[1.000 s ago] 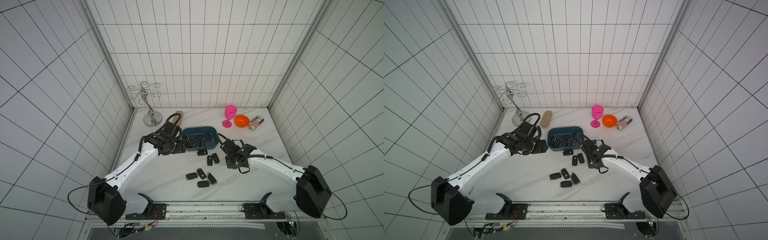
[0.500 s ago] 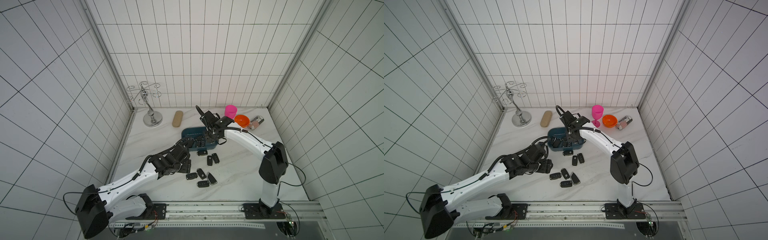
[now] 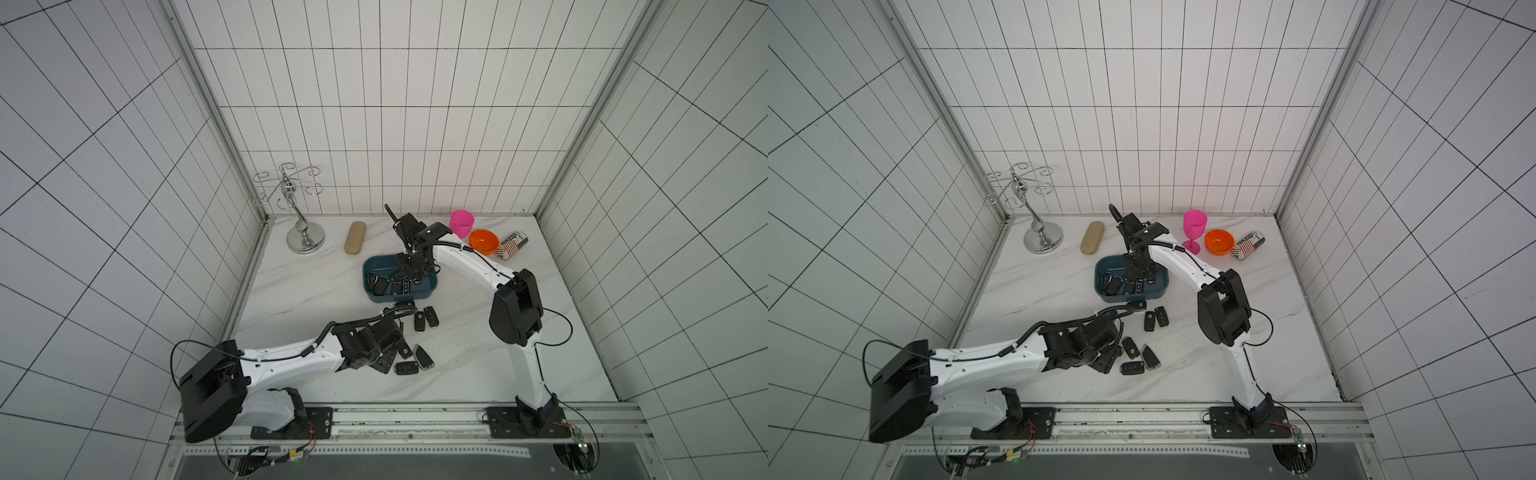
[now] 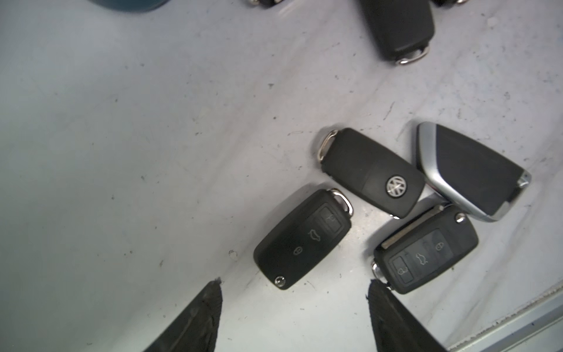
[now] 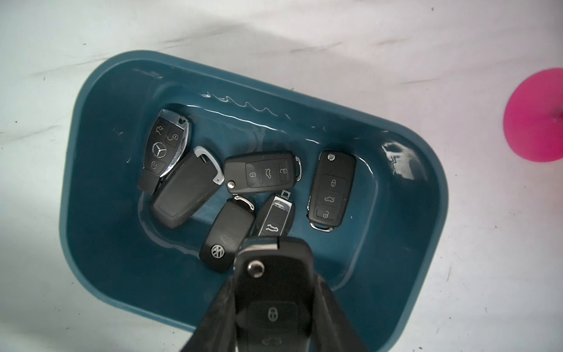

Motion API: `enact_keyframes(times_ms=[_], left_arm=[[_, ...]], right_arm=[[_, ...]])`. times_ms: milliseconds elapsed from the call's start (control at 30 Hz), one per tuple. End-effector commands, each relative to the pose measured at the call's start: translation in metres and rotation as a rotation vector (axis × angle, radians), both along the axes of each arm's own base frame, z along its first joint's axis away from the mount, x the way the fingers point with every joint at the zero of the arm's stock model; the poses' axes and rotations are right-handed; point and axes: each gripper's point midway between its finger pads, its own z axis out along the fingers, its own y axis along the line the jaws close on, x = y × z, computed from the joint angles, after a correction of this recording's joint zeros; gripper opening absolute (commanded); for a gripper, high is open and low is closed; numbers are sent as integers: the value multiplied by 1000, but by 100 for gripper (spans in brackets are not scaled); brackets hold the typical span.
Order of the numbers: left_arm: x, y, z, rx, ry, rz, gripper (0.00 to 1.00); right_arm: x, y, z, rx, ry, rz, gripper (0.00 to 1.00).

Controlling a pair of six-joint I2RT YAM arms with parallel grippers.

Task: Place the car key into the storage box
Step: Place the car key in the storage box.

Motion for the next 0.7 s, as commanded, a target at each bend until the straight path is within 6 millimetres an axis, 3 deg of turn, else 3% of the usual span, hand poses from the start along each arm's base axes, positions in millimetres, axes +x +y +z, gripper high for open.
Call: enact_keyframes(times_ms=[0, 200, 667], left_arm=[[14, -13, 20, 24, -75, -67, 75], [14, -13, 22, 82, -22, -100, 76], [6, -2, -12, 96, 160, 86, 76]], right_arm=[[1, -2, -7, 9, 45, 12, 20], [6, -1, -17, 32, 62, 13, 21], [12, 5, -17, 54, 62, 18, 21]])
